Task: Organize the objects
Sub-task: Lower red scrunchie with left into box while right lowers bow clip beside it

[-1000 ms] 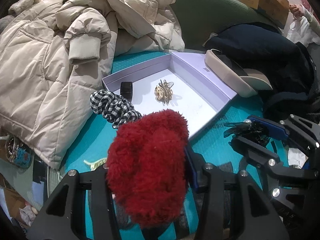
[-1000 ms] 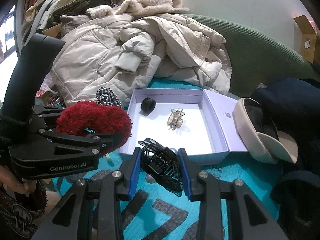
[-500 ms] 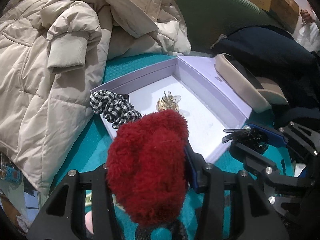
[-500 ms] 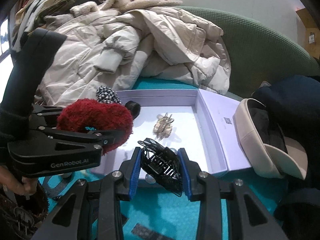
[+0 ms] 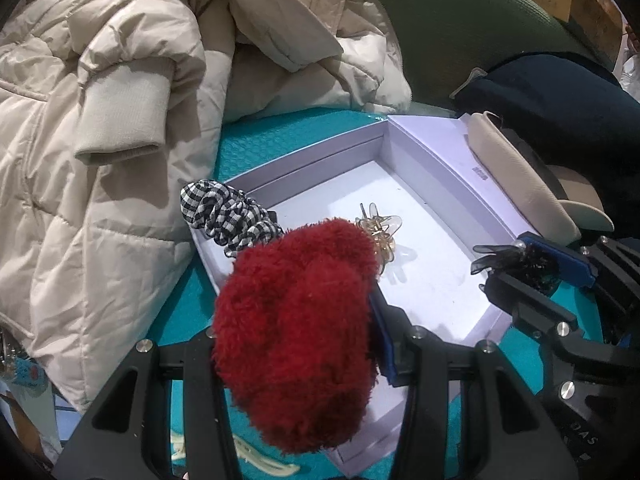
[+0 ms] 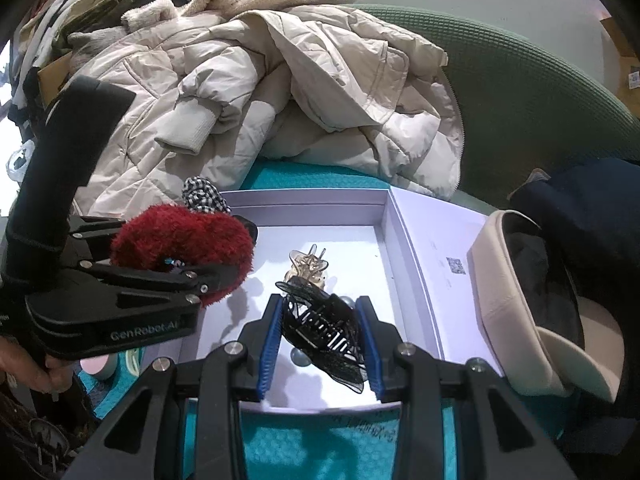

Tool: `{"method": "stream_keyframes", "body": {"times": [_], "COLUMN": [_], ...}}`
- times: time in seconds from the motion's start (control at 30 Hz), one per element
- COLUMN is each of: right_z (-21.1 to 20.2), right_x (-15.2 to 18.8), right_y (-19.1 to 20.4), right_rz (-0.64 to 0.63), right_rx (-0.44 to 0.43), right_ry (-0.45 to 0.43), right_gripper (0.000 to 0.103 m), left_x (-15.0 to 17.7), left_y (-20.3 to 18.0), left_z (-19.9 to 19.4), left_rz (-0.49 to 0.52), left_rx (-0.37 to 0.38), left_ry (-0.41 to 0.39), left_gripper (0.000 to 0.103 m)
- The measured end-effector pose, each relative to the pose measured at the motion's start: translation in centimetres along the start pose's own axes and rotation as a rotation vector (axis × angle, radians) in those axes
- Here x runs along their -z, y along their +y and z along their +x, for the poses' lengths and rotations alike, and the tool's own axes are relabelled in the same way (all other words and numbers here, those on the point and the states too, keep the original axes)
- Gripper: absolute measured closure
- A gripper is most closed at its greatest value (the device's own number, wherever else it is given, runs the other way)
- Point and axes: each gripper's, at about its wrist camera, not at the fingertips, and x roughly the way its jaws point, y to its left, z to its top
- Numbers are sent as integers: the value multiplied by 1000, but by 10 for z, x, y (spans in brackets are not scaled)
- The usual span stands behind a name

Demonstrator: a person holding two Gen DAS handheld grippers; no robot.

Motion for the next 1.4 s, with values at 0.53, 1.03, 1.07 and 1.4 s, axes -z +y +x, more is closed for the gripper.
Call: {"method": "stream_keyframes", "body": {"times": [0.53, 1.03, 1.07, 1.4], "right_z": [51, 73, 74, 80], "right_x": [8, 6, 6, 6], "right_y": [-10, -24, -24, -25], "right_rz": [7, 3, 1, 22], "right_rx": [3, 17, 19, 24], "right_ry": [70, 99, 100, 119], "right_gripper": [67, 67, 67, 65], "left_x": [6, -6, -6, -7], "left_y": [-2, -10, -10, -11], "left_z": [46, 62, 63, 67], "left_rz": [15, 41, 43, 65], "left_rx": [25, 23, 16, -7], "left_ry": [-7, -7, -6, 7], "left_gripper": [58, 58, 58, 56]}}
